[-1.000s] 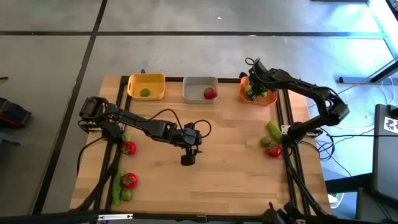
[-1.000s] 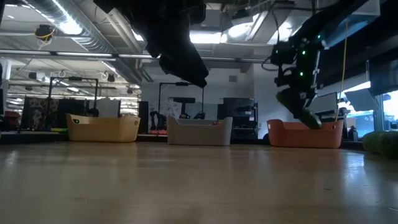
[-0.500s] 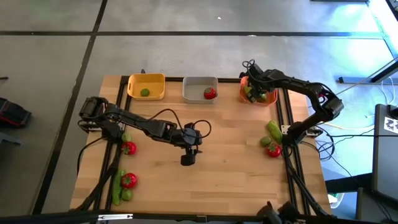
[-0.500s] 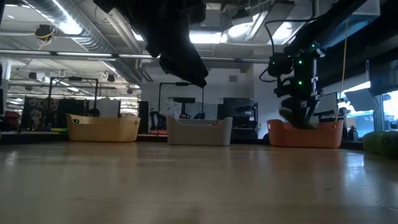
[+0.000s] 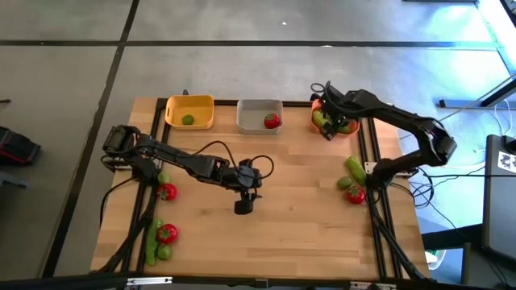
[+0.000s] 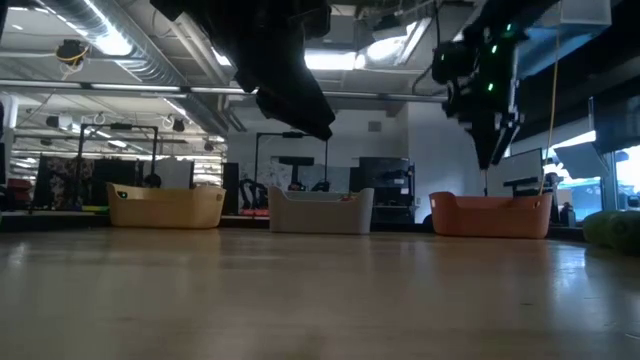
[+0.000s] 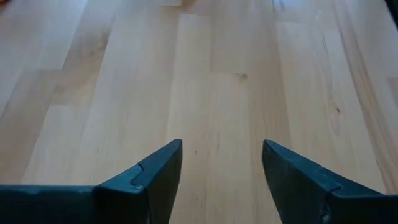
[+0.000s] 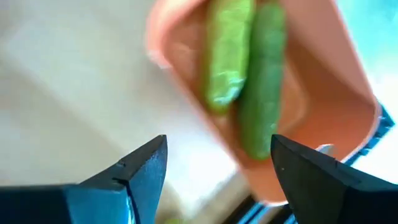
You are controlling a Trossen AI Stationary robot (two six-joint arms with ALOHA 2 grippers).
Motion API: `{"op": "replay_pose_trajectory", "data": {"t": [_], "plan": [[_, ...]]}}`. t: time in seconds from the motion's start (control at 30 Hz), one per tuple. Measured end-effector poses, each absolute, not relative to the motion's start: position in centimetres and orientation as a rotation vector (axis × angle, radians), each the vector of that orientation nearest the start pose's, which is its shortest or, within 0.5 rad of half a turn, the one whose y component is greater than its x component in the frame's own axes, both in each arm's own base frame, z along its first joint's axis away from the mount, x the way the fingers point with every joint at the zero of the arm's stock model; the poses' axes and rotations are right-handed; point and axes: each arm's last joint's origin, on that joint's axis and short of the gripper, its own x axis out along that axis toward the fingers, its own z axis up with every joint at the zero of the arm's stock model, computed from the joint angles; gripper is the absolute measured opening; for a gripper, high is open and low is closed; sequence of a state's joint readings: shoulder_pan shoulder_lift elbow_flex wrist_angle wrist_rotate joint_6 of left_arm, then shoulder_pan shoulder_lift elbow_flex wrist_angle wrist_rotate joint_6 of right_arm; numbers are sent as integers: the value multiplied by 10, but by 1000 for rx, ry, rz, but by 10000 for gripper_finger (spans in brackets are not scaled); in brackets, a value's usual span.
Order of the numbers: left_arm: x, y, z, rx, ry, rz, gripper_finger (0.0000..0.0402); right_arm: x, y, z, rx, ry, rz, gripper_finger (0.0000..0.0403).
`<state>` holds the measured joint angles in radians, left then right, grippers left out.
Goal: Sort produce into baskets
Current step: Put the lime into the yellow bin
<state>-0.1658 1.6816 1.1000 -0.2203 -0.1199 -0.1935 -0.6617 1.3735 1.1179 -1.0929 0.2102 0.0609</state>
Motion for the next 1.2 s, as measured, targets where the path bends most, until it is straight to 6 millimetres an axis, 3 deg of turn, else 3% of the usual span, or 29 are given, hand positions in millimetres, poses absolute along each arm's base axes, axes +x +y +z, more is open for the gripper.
{"op": "replay_pose_trajectory", "data": {"t": [0.2, 0.4, 0.83, 0.93, 1.2], "plan": [[350, -55, 212, -82, 793, 38, 216, 189, -110, 279, 382, 1341, -626, 273], [350, -55, 212, -83, 793, 39, 216, 194, -72, 279, 366, 1427, -523, 272], [349, -59, 212, -76, 793, 26, 216, 207, -14, 277, 265, 1451, -386, 272], [348, -64, 212, -59, 794, 9, 216, 206, -7, 269, 234, 1472, -363, 272], [346, -73, 212, -36, 794, -22, 216, 191, 1, 226, 246, 1617, -314, 272]]}}
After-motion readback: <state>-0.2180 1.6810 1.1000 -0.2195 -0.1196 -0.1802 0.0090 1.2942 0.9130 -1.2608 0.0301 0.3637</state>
